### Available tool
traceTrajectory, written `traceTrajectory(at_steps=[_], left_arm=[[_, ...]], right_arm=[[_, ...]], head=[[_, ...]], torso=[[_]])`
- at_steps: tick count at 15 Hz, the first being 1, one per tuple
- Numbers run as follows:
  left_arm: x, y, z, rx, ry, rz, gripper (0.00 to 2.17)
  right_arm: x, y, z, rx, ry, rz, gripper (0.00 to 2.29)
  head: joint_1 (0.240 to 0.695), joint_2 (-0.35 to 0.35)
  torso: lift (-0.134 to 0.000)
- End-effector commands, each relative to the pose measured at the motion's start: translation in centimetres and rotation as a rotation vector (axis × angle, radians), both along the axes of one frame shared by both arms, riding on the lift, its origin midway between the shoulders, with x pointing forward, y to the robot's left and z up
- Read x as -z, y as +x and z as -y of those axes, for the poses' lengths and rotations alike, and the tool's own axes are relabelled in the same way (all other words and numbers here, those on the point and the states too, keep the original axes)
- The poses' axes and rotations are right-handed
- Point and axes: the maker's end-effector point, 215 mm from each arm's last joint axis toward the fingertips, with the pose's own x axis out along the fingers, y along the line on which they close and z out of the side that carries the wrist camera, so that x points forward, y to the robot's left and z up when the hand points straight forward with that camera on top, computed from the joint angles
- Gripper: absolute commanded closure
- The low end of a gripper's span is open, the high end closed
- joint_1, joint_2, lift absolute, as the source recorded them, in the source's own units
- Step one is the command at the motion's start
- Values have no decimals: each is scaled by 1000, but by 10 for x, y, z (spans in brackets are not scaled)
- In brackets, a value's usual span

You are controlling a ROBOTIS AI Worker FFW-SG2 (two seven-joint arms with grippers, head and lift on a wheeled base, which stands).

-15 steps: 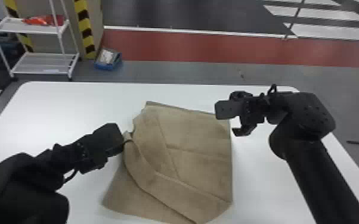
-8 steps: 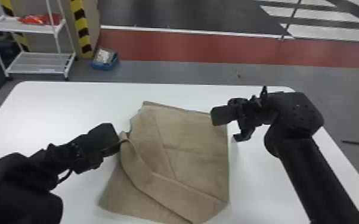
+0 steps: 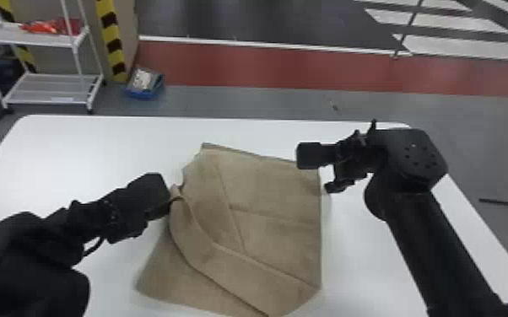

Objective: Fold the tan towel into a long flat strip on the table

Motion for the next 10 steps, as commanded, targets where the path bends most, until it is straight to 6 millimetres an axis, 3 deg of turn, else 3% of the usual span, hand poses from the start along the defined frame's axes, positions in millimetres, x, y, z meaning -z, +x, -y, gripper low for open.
traceTrajectory(at_steps=[1, 4, 8, 10], left_arm=[[-1, 1, 1, 8, 0, 4, 2132], [-8, -1, 13, 59, -6, 24, 2132], [-12, -1, 22, 90, -14, 32, 2132], [-12, -2, 24, 100, -13, 33, 2132]], right_arm=[[-2, 3, -3, 16, 26, 13, 586], [-5, 8, -15, 12, 44, 33, 583], [4, 3, -15, 33, 38, 8, 593], [8, -2, -13, 45, 33, -18, 1085]], head=[[695, -151], [695, -149], [695, -151], [695, -154]], torso=[[-123], [-123], [-123], [-123]])
